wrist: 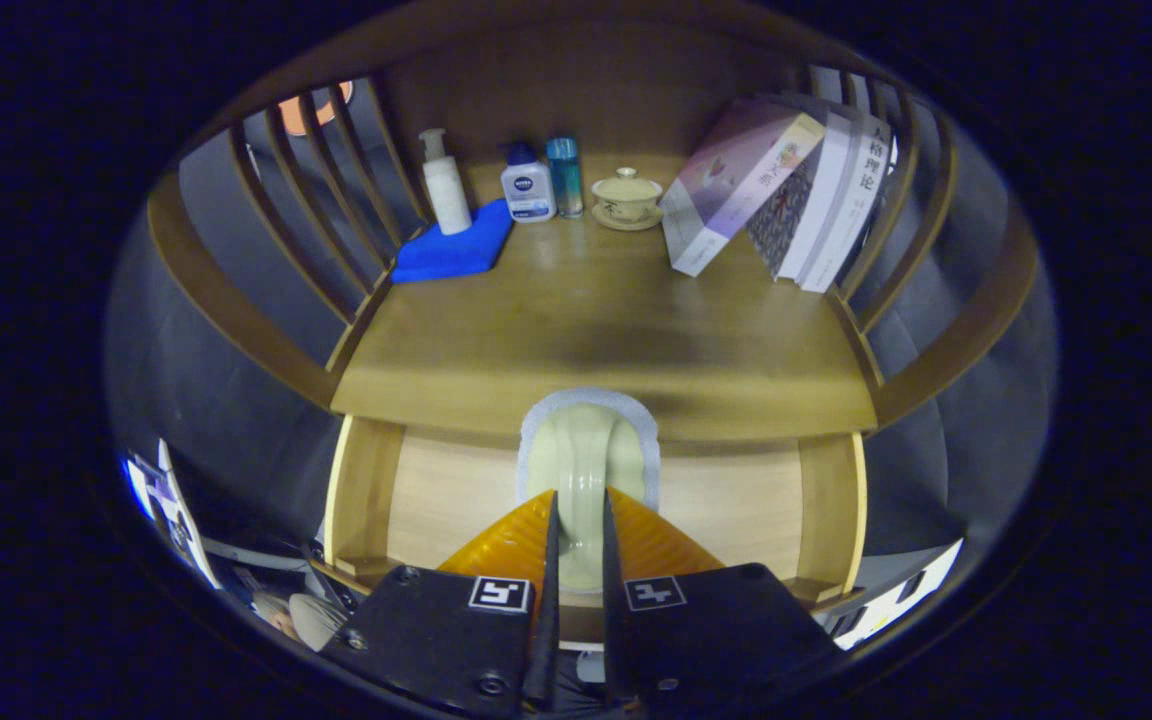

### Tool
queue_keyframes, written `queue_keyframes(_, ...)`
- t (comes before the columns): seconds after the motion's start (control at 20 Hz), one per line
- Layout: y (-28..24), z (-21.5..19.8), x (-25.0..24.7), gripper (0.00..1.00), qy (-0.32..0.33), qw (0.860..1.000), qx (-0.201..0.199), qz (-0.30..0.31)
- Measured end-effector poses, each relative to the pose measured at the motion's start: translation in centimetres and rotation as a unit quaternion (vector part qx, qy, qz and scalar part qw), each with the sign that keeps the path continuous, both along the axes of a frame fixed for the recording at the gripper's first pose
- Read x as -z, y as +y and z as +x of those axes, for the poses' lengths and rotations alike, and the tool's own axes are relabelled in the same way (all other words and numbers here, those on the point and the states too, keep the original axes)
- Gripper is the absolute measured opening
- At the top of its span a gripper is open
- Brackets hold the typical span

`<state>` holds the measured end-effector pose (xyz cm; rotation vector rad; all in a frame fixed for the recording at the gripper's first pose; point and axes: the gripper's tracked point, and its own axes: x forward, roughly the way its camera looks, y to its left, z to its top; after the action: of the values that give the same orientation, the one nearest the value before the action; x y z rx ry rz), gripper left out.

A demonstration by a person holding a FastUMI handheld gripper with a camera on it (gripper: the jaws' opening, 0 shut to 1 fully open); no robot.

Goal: Pull open the drawer, take out the items inside it, and place them on the countertop above the cabinet.

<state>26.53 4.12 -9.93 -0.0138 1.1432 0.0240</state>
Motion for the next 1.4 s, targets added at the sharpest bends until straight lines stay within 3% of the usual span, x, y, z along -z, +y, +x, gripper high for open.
queue_keyframes(0.5, 0.0, 8.8, 3.0, 0.21, 0.015, 0.999, 0.027, -0.011)
queue_keyframes(1.05, -0.4, 11.4, 4.2, 0.22, -0.020, 0.999, 0.039, 0.019)
queue_keyframes(1.2, -0.4, 11.6, 4.2, 0.24, -0.036, 0.999, 0.026, 0.016)
queue_keyframes(1.3, 0.1, 11.6, 4.2, 0.28, -0.048, 0.998, 0.008, 0.030)
queue_keyframes(1.4, 0.9, 11.4, 4.1, 0.47, -0.074, 0.996, -0.005, 0.051)
